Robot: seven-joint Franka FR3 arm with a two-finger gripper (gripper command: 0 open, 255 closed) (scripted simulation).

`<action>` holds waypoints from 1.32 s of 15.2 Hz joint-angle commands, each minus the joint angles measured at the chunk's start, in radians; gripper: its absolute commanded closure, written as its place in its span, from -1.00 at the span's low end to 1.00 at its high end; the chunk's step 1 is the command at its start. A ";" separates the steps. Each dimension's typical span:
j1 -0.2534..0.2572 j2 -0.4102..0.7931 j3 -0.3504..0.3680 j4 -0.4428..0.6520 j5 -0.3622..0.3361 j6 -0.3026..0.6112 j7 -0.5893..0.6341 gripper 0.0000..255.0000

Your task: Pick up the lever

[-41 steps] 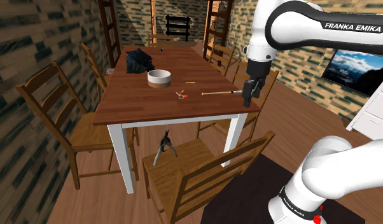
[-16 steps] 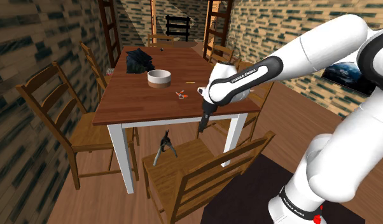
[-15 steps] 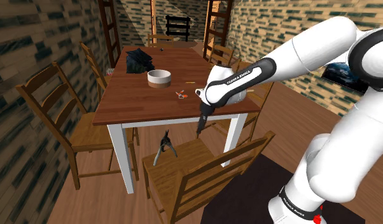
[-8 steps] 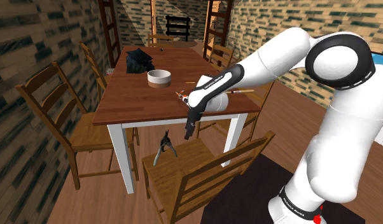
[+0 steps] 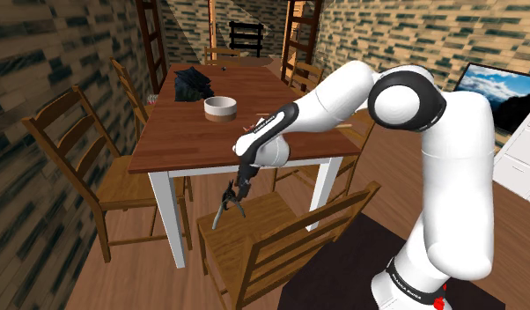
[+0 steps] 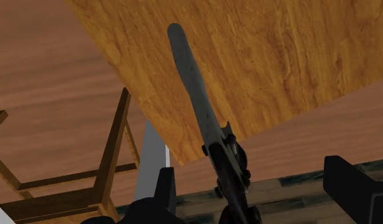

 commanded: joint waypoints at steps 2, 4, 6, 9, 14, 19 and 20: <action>-0.008 0.042 0.019 0.013 0.032 0.075 -0.040 -1.00; -0.016 0.065 0.030 0.018 0.047 0.092 -0.057 -1.00; -0.023 0.089 0.041 0.025 0.060 0.109 -0.074 -1.00; -0.029 0.092 0.046 0.021 0.067 0.116 -0.084 1.00; -0.029 0.092 0.047 0.020 0.068 0.116 -0.085 1.00; -0.023 0.084 0.040 0.024 0.057 0.106 -0.070 1.00; -0.019 0.072 0.034 0.020 0.050 0.098 -0.062 1.00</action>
